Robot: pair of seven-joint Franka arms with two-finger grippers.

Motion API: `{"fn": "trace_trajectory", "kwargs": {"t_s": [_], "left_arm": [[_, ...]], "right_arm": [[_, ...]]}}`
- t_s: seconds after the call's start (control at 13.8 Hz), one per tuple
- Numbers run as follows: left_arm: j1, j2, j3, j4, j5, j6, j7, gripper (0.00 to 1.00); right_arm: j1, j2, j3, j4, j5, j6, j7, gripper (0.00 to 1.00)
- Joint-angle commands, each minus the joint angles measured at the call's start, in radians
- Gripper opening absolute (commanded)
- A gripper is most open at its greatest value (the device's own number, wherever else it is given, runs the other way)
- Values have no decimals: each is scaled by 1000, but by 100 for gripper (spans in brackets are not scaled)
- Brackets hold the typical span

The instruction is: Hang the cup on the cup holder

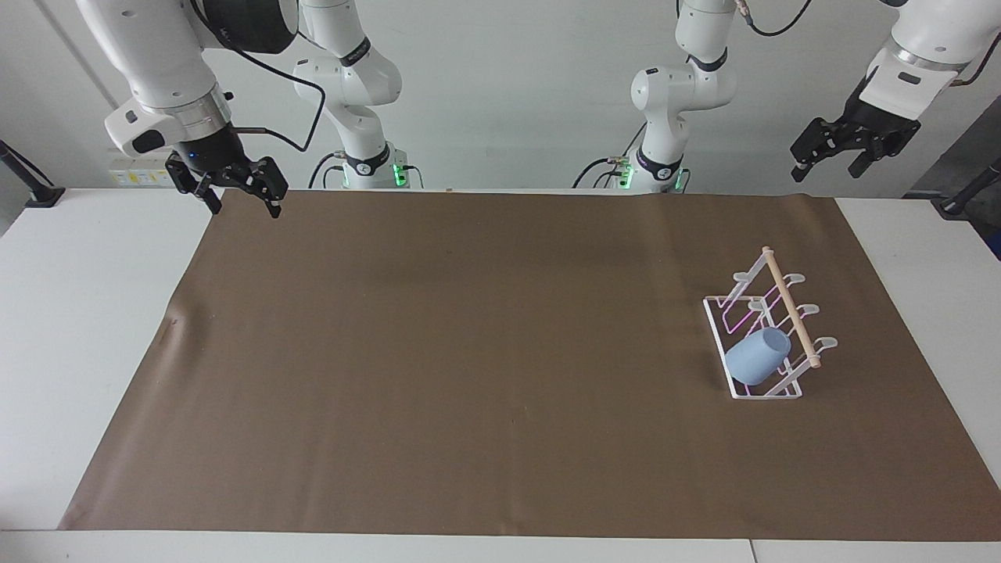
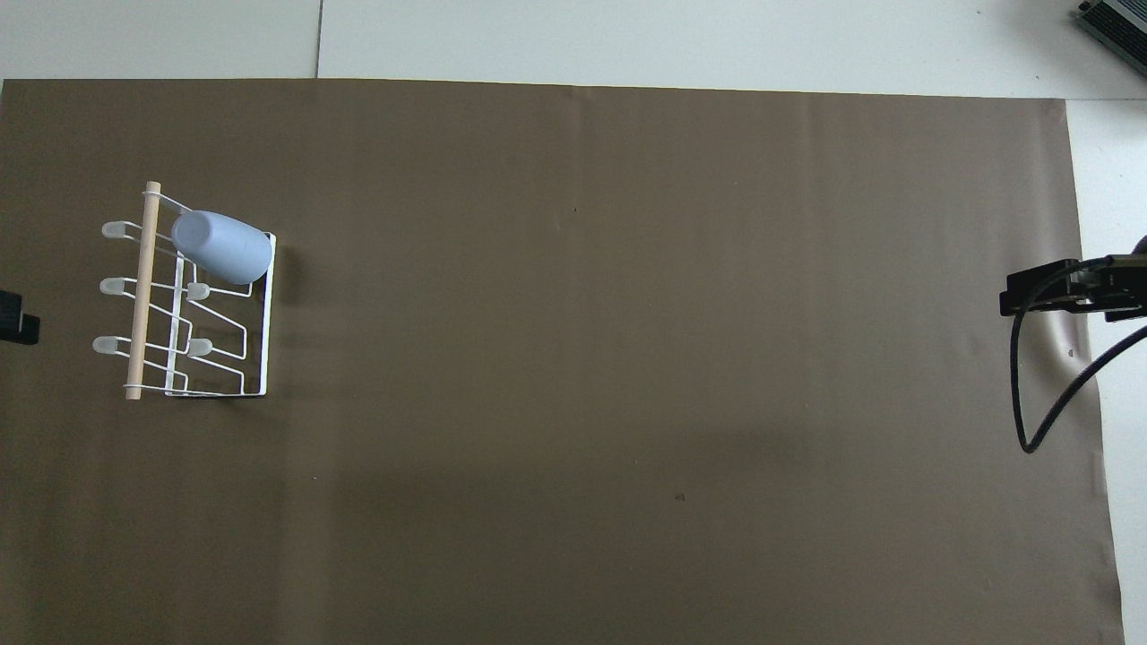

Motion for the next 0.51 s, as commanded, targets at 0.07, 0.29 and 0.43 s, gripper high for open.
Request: {"fn": "trace_trajectory", "kwargs": {"t_s": [0.07,0.29,0.43], "left_arm": [[-41,-11,31,-7,11,-15,44,100],[-67,-14,55,-8,17,-13,45,100],[-67,-16,48,-11,17,-13,50,100]], "right_arm": [[-14,-13,7,-21,-5,18,-15,100],[-14,-13,7,-21,-5,18,-15,100],[-14,-13,7,-21,-5,18,-15,100]]}}
